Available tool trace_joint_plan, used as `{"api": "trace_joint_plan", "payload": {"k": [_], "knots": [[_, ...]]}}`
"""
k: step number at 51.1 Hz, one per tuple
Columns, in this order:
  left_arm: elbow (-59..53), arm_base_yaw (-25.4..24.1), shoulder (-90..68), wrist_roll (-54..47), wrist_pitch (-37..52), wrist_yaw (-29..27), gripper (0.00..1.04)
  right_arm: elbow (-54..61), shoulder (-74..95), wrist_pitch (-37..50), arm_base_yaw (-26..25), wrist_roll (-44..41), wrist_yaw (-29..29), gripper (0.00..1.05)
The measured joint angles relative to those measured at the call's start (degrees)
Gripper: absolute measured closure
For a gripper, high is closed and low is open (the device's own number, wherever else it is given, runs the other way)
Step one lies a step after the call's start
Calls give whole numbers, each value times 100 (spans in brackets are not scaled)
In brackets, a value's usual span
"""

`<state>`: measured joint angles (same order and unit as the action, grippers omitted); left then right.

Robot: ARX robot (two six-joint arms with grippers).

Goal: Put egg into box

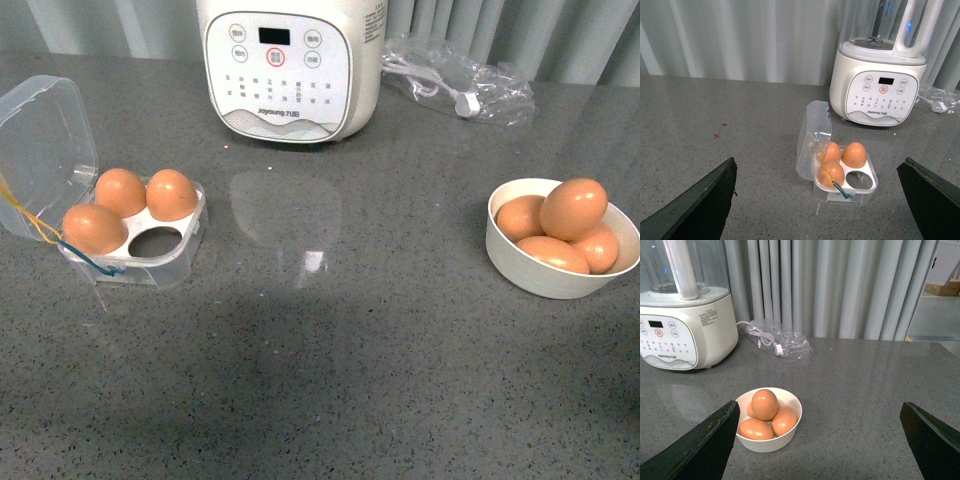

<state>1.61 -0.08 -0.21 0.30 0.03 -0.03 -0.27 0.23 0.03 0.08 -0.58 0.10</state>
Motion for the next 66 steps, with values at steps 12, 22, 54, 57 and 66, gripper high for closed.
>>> {"api": "trace_joint_plan", "payload": {"k": [12, 22, 54, 57, 66], "knots": [[0, 0, 0, -2, 0, 0, 7, 0, 0, 0, 0, 0, 0, 7], [0, 0, 0, 0, 0, 0, 7, 0, 0, 0, 0, 0, -2, 7], [0, 0, 0, -2, 0, -2, 7, -1547, 4207, 382, 485, -1051, -723, 7], [0, 0, 0, -2, 0, 0, 7, -2048, 5132, 223, 472, -874, -492, 7], [0, 0, 0, -2, 0, -2, 7, -3624, 7294, -514, 459, -638, 13, 7]]}}
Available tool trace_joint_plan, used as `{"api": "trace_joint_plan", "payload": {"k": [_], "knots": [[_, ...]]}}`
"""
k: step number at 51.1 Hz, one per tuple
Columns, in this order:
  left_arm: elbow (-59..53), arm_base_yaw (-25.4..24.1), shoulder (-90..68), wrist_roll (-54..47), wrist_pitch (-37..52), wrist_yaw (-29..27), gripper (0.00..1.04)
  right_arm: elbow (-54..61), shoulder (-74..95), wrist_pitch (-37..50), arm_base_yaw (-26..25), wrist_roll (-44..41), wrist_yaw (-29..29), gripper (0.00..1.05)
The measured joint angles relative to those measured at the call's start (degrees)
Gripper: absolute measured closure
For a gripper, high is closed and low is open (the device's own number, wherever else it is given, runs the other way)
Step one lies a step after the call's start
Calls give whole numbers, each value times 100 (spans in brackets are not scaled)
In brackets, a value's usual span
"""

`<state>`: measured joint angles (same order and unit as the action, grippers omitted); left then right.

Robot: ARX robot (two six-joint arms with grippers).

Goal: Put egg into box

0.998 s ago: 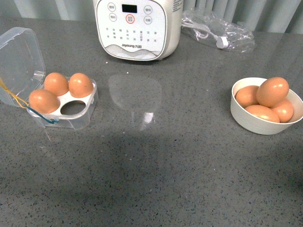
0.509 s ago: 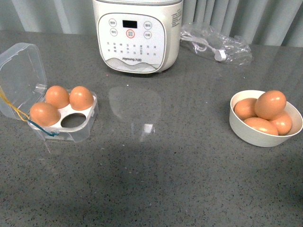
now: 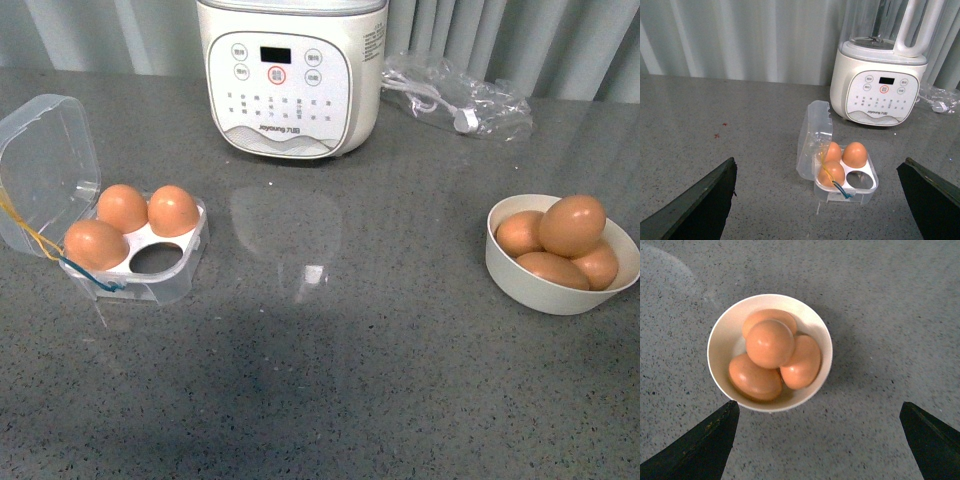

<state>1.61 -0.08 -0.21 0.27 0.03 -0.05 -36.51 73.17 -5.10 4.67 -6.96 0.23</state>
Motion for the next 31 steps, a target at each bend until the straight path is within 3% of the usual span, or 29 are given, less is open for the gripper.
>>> {"api": "trace_joint_plan", "payload": {"k": [13, 27, 31], "knots": [[0, 0, 0, 0, 0, 2, 7, -1735, 1742, -986, 247, 129, 142, 7], [0, 0, 0, 0, 0, 2, 7, -2138, 2597, -852, 555, 389, -46, 8], [0, 0, 0, 0, 0, 2, 7, -2146, 2717, -769, 632, 422, -192, 22]]}}
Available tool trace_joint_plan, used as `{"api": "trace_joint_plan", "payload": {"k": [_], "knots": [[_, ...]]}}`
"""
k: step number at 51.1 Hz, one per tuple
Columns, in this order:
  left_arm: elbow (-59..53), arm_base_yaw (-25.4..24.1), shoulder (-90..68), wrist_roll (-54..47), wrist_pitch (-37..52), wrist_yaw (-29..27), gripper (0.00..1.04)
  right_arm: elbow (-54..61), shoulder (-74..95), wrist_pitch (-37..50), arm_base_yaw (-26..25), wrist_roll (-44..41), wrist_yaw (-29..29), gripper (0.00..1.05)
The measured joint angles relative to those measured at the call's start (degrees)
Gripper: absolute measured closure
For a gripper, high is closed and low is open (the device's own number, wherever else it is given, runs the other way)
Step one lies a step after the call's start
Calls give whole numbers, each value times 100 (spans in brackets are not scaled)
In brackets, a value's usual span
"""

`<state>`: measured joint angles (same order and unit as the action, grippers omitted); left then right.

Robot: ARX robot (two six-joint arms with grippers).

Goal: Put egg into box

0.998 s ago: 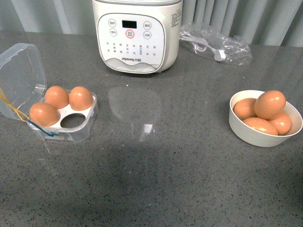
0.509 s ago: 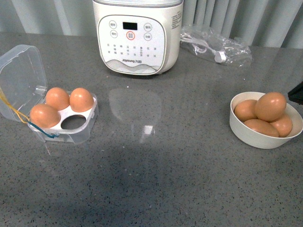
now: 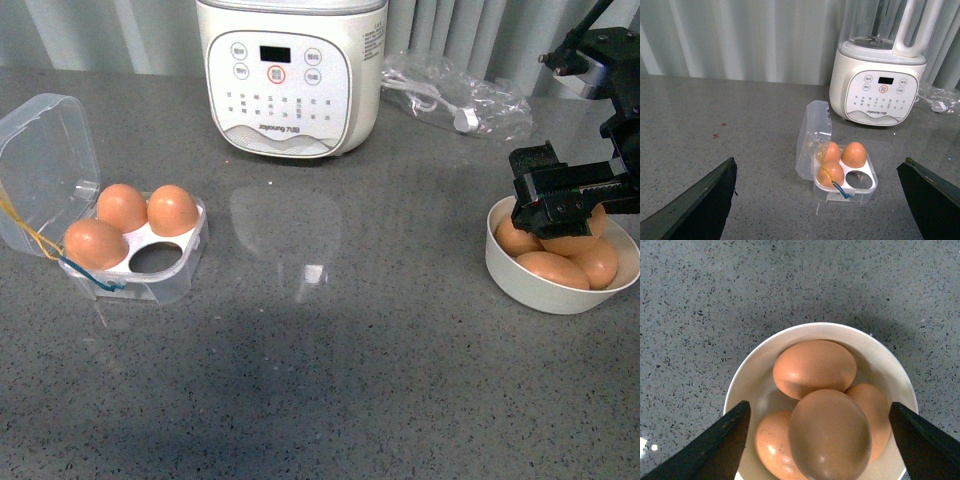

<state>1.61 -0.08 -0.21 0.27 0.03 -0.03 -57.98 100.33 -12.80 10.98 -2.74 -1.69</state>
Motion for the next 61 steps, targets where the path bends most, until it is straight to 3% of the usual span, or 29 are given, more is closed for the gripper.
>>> {"api": "trace_joint_plan", "payload": {"k": [7, 14, 28, 51, 61], "knots": [[0, 0, 0, 0, 0, 0, 7, -2, 39, -15, 63, 13, -177, 49], [0, 0, 0, 0, 0, 0, 7, -2, 33, -57, 68, 2, -269, 63], [0, 0, 0, 0, 0, 0, 7, 0, -374, -72, 212, -199, -146, 64], [0, 0, 0, 0, 0, 0, 7, -907, -315, -57, 1403, -507, 1543, 64], [0, 0, 0, 0, 0, 0, 7, -1762, 643, -439, 2065, -1228, 2166, 64]]}}
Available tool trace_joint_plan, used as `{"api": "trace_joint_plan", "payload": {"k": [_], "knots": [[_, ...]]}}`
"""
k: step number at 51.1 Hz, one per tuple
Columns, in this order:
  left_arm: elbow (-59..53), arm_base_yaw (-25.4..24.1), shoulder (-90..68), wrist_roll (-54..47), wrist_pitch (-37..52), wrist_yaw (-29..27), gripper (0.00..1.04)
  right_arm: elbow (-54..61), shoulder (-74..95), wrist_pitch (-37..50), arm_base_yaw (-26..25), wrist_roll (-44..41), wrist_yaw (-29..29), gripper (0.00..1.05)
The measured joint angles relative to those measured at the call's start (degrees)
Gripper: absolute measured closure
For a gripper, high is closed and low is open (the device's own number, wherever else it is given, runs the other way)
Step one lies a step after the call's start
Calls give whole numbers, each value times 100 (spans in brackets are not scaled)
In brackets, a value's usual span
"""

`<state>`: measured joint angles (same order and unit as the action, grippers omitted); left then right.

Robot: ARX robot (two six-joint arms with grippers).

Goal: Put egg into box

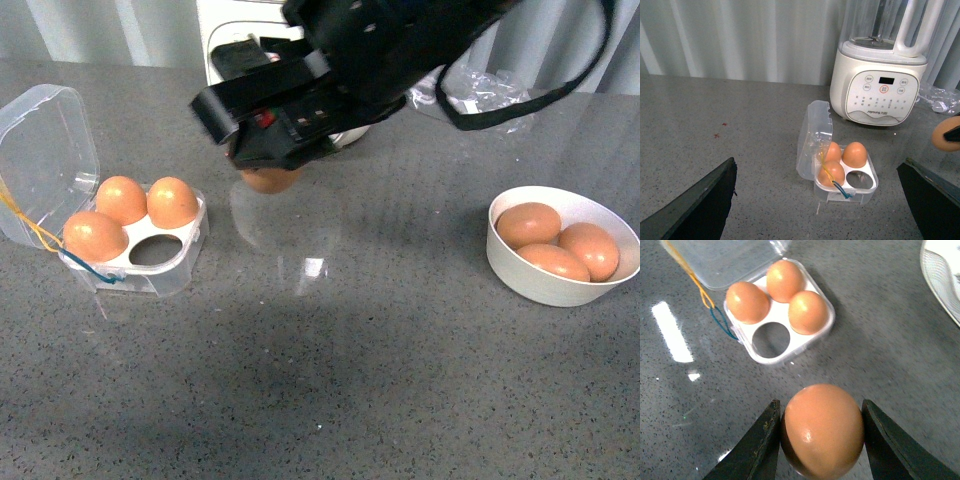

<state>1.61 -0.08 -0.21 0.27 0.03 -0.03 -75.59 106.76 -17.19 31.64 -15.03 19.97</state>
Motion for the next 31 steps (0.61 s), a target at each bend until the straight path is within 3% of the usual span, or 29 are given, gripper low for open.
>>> {"api": "trace_joint_plan", "payload": {"k": [10, 31], "knots": [[0, 0, 0, 0, 0, -2, 7, -975, 866, -208, 420, -240, 155, 64], [0, 0, 0, 0, 0, 0, 7, -1875, 1768, -442, 643, -131, 269, 64]]}}
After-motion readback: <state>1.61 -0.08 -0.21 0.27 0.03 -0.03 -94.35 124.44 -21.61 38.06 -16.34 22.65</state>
